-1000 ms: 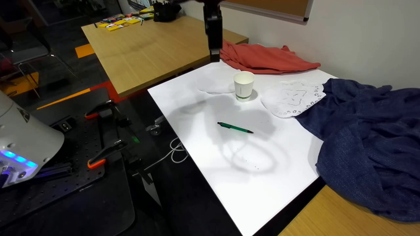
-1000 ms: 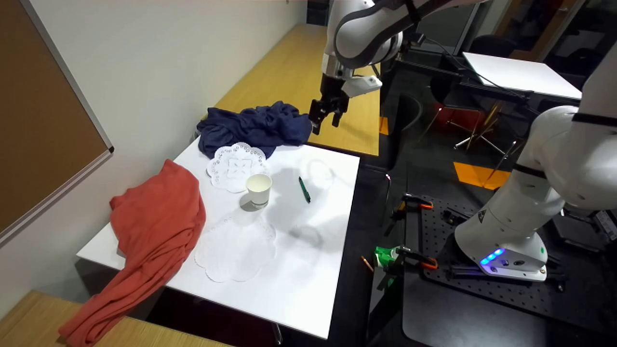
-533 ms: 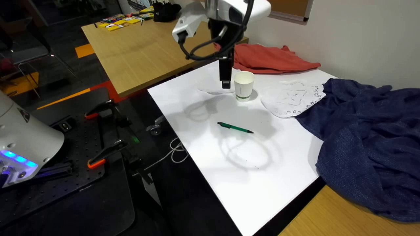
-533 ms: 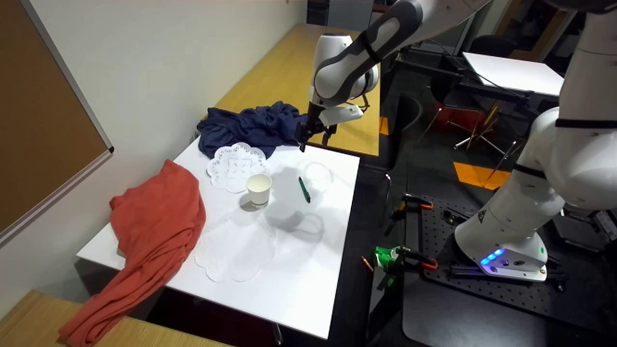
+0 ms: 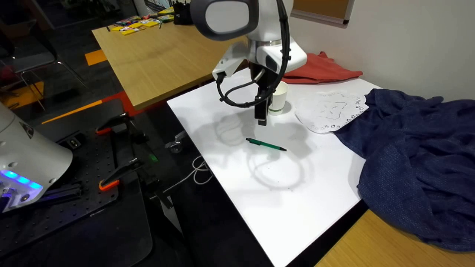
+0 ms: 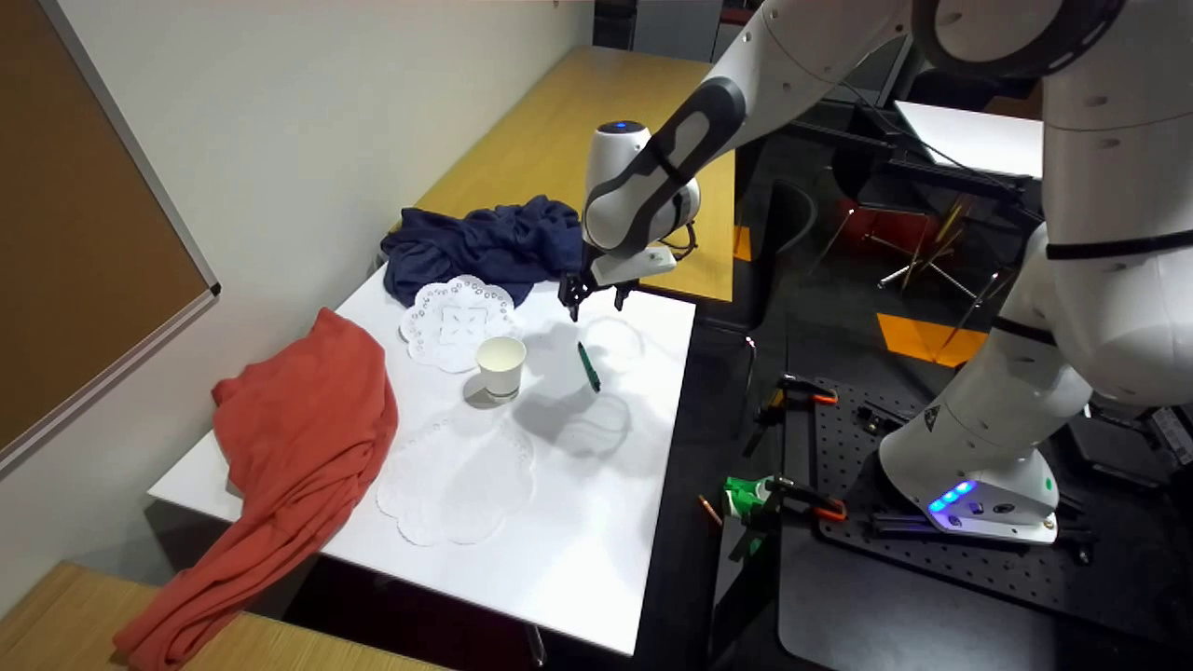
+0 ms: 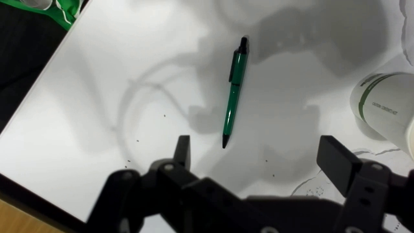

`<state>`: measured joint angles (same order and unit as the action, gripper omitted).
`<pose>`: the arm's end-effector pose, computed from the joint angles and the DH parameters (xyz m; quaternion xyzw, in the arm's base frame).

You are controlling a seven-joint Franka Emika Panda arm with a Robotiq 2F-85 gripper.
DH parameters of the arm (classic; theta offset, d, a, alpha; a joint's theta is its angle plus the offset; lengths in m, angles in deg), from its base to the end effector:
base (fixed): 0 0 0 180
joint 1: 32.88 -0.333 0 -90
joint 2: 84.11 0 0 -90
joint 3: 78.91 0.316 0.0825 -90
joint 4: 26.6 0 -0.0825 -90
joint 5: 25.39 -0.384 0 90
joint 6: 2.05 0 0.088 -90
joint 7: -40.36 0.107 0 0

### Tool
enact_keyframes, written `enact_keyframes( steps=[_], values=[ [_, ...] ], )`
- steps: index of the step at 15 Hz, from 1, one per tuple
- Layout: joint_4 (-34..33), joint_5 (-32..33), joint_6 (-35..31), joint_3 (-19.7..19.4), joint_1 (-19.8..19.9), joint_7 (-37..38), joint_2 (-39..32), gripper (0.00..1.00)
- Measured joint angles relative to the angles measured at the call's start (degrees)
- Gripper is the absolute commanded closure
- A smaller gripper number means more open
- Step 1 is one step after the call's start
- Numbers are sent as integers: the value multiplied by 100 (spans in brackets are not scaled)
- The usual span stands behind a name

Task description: Put the pen inside the white coffee cup

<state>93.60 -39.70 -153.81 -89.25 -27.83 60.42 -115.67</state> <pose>0.5562 -0.1614 0.1580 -0.9187 0.3946 -0.0081 0.0131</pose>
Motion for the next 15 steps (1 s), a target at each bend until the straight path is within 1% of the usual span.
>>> enact_keyframes(
  steps=[8,15],
  values=[
    [-730,-54,1,0,37,309,-968,0],
    [-1213,-75,19,1,79,421,-1565,0]
  ],
)
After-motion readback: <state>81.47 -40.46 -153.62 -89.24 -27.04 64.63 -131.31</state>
